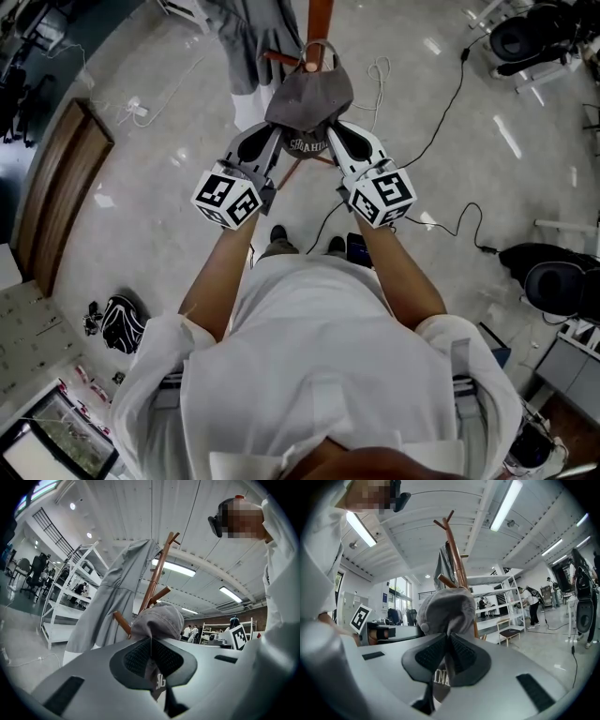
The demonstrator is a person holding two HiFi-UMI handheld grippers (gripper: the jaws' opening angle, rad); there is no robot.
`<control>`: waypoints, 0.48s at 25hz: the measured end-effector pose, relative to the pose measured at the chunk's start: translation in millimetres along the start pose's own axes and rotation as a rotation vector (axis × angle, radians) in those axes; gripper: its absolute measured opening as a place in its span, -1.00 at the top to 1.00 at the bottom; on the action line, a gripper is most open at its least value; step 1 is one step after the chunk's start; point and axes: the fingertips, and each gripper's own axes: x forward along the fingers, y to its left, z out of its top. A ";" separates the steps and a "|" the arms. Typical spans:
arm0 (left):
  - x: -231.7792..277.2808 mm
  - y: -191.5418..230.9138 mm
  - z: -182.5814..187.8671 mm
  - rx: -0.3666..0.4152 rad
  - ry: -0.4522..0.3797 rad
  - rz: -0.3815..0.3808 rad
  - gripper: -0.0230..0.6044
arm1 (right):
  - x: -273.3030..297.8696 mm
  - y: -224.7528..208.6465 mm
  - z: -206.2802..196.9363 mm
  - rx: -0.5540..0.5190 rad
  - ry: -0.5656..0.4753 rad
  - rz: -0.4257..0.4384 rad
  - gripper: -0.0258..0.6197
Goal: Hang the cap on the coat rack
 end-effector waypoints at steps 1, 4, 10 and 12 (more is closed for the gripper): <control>1.1 1.3 -1.2 -0.002 -0.002 -0.001 0.86 | 1.4 -1.4 -1.6 0.003 0.003 -0.001 0.80; 5.3 4.9 -3.3 0.001 0.001 -0.005 0.86 | 5.3 -6.3 -4.6 0.013 0.011 -0.006 0.80; 12.5 16.2 -15.5 -0.010 0.030 -0.002 0.86 | 13.6 -15.7 -15.1 0.028 0.032 -0.024 0.80; 14.7 18.8 -17.7 -0.012 0.038 0.005 0.86 | 15.5 -19.3 -18.2 0.034 0.043 -0.034 0.80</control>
